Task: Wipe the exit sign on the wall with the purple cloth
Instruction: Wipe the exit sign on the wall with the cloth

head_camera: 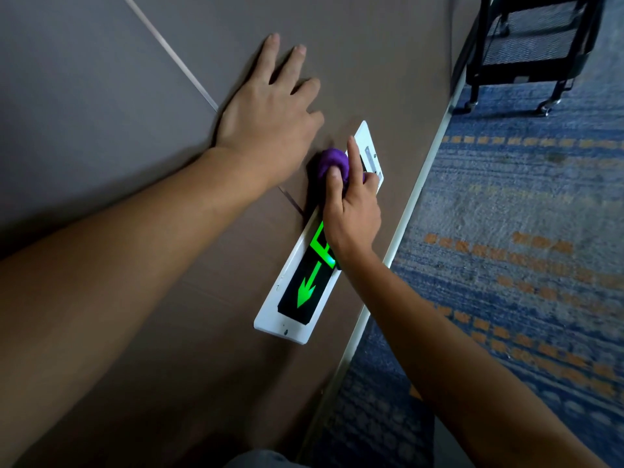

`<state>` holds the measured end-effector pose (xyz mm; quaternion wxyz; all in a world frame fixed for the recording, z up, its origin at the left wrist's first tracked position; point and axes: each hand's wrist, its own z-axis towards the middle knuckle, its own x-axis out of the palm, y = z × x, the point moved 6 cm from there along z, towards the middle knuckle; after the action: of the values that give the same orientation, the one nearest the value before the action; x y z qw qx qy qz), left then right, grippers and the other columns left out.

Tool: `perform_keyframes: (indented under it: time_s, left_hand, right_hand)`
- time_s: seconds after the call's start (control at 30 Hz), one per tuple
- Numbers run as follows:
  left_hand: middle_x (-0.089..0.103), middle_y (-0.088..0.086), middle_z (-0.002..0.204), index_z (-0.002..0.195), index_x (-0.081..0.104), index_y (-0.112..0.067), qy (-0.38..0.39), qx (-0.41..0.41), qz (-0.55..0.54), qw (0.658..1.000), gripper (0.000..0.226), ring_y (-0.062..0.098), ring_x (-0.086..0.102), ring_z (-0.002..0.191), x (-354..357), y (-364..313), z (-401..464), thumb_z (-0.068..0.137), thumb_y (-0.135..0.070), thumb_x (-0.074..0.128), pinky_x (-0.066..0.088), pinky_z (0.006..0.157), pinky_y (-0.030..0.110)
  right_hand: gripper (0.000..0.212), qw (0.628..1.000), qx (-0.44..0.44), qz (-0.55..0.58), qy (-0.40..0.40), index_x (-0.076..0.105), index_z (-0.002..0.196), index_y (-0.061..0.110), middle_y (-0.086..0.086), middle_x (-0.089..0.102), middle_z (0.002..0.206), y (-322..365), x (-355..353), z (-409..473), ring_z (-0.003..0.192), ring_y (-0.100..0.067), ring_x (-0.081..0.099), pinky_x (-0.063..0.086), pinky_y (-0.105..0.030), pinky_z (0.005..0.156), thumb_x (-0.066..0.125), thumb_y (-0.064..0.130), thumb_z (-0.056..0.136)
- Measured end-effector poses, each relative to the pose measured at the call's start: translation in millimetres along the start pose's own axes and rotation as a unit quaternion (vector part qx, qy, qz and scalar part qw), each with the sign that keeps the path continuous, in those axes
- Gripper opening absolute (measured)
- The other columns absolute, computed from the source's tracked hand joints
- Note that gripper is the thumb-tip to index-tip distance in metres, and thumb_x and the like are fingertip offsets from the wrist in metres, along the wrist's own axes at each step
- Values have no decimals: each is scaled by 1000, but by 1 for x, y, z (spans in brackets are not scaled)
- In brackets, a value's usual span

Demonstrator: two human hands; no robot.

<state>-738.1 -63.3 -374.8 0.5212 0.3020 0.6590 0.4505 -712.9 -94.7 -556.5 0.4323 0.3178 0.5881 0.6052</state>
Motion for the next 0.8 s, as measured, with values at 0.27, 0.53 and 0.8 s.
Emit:
perform_keyframes:
  time_s: [0.27,0.53,0.8]
  left_hand:
    - [36,15,165,139,62,-23,-8,-2,-4,1000,47,44,12,160,2,1,0,104,-45,39,6,128,63]
    - [37,15,164,139,63,-24,1,1,-18,1000,44,44,12,160,0,2,0,105,-42,41,5,128,64]
    - [31,12,169,140,64,-37,9,15,-2,1000,47,44,9,160,2,0,2,106,-48,33,3,128,64]
  right_hand:
    - [54,1000,16,4,-16,55,127,53,9,47,116,2,3,20,110,-20,60,44,-37,85,25,82,93]
    - [55,995,34,-18,-93,30,157,47,1,52,115,-5,-8,71,80,-18,55,38,-31,76,42,43,103]
    - [42,995,25,-44,-85,56,142,46,5,48,156,-7,3,82,127,-27,55,36,-31,90,38,45,104]
